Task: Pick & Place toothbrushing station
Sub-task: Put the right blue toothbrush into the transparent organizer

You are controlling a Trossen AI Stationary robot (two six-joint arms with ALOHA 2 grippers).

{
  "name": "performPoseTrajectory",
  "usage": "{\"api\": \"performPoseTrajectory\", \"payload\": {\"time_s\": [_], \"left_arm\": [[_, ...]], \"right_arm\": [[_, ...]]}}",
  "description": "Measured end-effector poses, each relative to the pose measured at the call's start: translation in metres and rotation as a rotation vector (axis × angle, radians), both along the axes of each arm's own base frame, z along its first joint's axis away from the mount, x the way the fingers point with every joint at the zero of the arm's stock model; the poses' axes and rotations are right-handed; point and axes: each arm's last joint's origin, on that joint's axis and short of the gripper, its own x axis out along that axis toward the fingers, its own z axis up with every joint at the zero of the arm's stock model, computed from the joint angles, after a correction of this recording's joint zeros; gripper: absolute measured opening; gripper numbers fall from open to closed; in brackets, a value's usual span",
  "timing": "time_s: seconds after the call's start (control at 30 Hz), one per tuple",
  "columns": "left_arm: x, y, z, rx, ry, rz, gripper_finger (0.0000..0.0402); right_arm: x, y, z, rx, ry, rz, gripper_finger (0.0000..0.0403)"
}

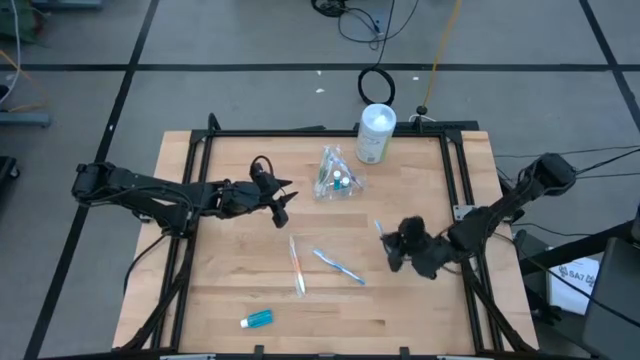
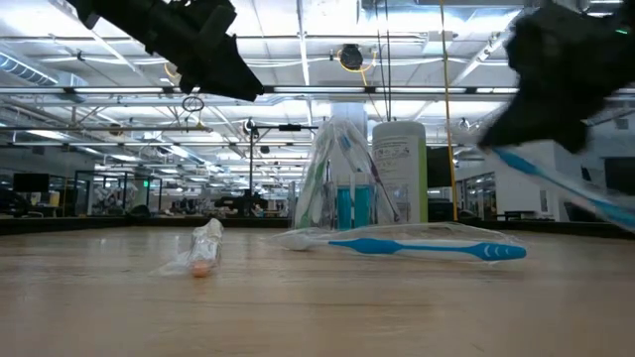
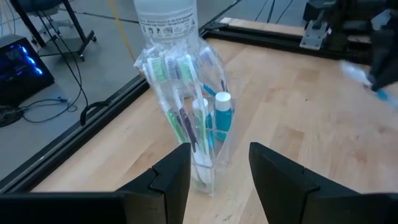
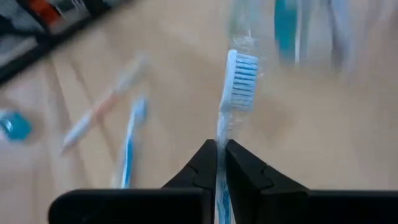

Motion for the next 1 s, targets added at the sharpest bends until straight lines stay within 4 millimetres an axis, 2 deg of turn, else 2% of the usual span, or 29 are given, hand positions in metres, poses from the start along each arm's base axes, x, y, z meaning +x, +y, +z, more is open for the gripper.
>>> {"api": "performPoseTrajectory", "payload": {"time_s": [0.17,0.27,0.43,0.53,0.63,0.87,1.0], "left_arm": [[0.001,0.0,0.002,-0.001,-0.027,0.0,0.017],[0.001,0.0,0.003,-0.002,-0.035,0.0,0.017],[0.001,0.0,0.003,-0.003,-0.037,0.001,0.017],[0.001,0.0,0.003,-0.004,-0.039,0.001,0.017],[0.001,0.0,0.003,-0.003,-0.04,0.001,0.017],[0.001,0.0,0.003,-0.001,-0.038,0.0,0.017],[0.001,0.0,0.003,-0.001,-0.035,0.0,0.017]], "right_arm": [[0.024,-0.023,0.027,-0.351,-0.097,0.023,0.0012],[0.038,-0.041,0.05,-0.554,-0.175,-0.002,0.0012],[0.047,-0.069,0.087,-0.842,-0.338,-0.093,0.0012],[0.05,-0.087,0.098,-0.937,-0.437,-0.098,0.0011],[0.056,-0.105,0.093,-0.931,-0.468,-0.086,0.0011],[0.075,-0.148,0.059,-0.868,-0.381,-0.149,0.0011],[0.08,-0.164,0.043,-0.849,-0.362,-0.202,0.0011]]}}
